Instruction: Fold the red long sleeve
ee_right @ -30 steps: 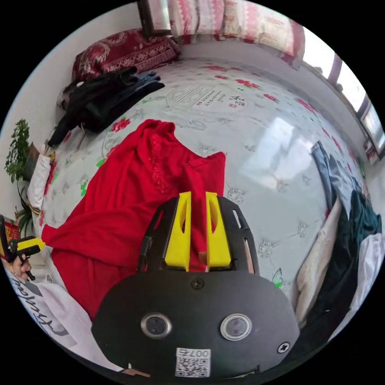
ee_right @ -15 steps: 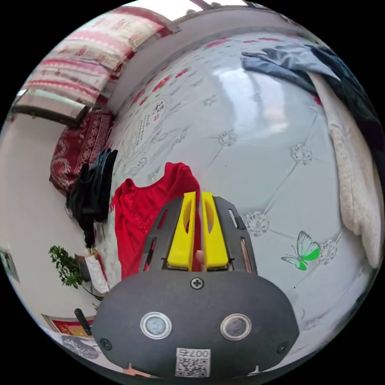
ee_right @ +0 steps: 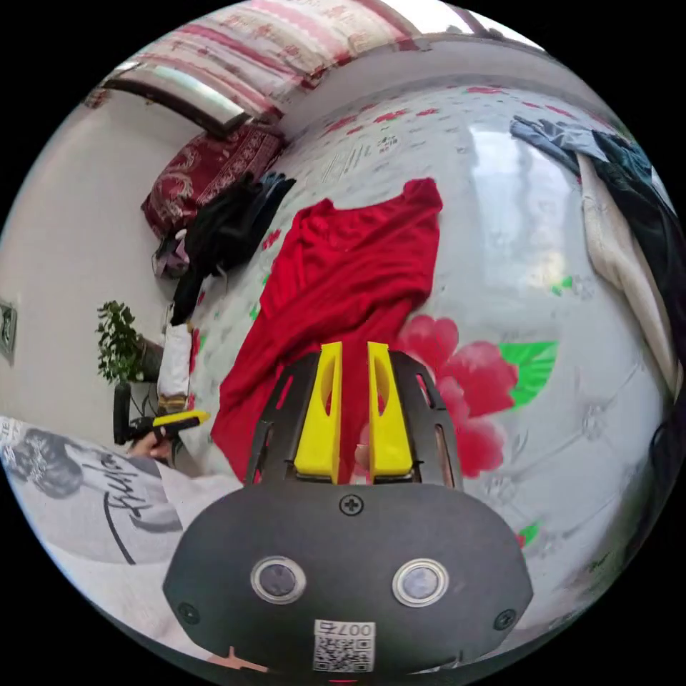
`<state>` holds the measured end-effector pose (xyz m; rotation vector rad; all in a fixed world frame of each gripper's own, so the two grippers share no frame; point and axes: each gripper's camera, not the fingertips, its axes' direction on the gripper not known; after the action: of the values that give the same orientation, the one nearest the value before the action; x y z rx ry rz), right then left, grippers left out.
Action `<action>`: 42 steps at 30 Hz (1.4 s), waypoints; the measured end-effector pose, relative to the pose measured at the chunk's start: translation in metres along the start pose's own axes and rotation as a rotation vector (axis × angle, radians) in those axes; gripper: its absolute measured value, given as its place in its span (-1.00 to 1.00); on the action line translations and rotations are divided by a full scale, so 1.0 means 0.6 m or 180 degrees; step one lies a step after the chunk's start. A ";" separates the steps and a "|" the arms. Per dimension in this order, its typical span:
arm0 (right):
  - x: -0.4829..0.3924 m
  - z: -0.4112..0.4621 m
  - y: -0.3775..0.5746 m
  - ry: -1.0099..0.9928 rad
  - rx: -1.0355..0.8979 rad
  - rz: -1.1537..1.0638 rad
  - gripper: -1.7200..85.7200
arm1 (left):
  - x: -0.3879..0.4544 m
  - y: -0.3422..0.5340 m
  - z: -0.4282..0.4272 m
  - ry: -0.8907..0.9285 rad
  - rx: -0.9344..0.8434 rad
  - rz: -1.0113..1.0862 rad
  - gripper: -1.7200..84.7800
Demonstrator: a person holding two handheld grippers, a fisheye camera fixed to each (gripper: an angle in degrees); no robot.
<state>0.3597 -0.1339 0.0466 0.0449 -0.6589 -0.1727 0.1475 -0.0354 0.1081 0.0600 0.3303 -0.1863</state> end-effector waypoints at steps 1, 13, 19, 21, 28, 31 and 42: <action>-0.006 0.001 0.022 -0.0004 -0.0070 -0.0008 -0.86 | -0.010 0.013 0.000 -0.0048 -0.0018 0.0014 -0.94; -0.140 0.072 0.248 0.0289 -0.0872 -0.0101 -0.78 | 0.016 0.059 0.070 -0.0389 -0.0352 0.0677 -0.84; -0.157 0.063 0.233 0.0420 -0.1000 -0.0182 -0.77 | -0.011 0.069 0.040 -0.0034 -0.0245 0.0789 -0.96; -0.130 0.007 0.246 0.0026 -0.0663 -0.0011 -0.78 | -0.039 0.080 0.009 0.0326 -0.0079 0.0676 -0.97; -0.023 -0.121 0.264 -0.1293 0.0397 0.0833 -0.81 | -0.121 0.048 -0.088 0.1290 0.0300 0.0482 -0.97; -0.014 -0.148 0.213 -0.1393 0.0583 0.0826 -0.83 | -0.123 -0.038 -0.125 0.1478 0.0502 0.0552 -0.97; 0.002 -0.152 -0.008 -0.0186 0.0973 0.1049 -0.96 | -0.141 -0.330 -0.123 0.1215 0.0767 -0.0080 -0.85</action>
<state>0.4158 -0.1401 -0.0249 0.2240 -0.7372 0.2461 0.0075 -0.2083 0.0608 0.3325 0.6883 -0.2393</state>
